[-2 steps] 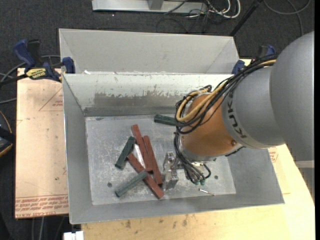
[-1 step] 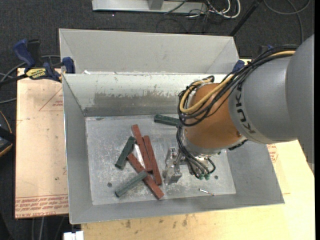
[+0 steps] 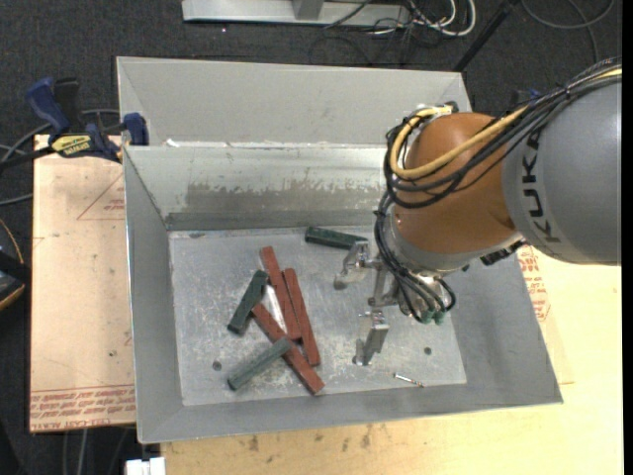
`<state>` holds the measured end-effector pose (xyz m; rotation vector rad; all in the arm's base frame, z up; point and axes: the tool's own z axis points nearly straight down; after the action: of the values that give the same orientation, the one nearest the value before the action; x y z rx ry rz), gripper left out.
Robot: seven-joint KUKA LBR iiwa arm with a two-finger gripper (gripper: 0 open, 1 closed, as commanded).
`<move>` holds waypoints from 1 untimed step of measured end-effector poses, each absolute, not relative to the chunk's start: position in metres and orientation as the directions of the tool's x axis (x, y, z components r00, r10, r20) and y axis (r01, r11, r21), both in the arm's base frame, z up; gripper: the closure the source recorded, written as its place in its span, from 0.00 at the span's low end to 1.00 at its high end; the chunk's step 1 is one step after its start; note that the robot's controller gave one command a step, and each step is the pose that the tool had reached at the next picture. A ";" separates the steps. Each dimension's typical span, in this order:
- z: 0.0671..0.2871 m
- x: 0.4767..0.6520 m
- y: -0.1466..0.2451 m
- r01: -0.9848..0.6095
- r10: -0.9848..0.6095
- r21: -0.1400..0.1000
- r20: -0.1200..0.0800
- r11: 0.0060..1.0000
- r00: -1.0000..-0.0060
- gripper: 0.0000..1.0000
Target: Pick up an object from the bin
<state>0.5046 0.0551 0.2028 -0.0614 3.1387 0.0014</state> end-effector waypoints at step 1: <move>0.203 0.505 0.055 -0.040 -0.040 0.001 -0.002 0.999 -0.999 0.00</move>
Offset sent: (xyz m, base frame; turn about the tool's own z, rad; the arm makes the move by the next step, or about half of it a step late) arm 0.0147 0.0599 -0.1328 -0.1919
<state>0.5045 0.0552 0.2028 -0.0621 3.1388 0.0012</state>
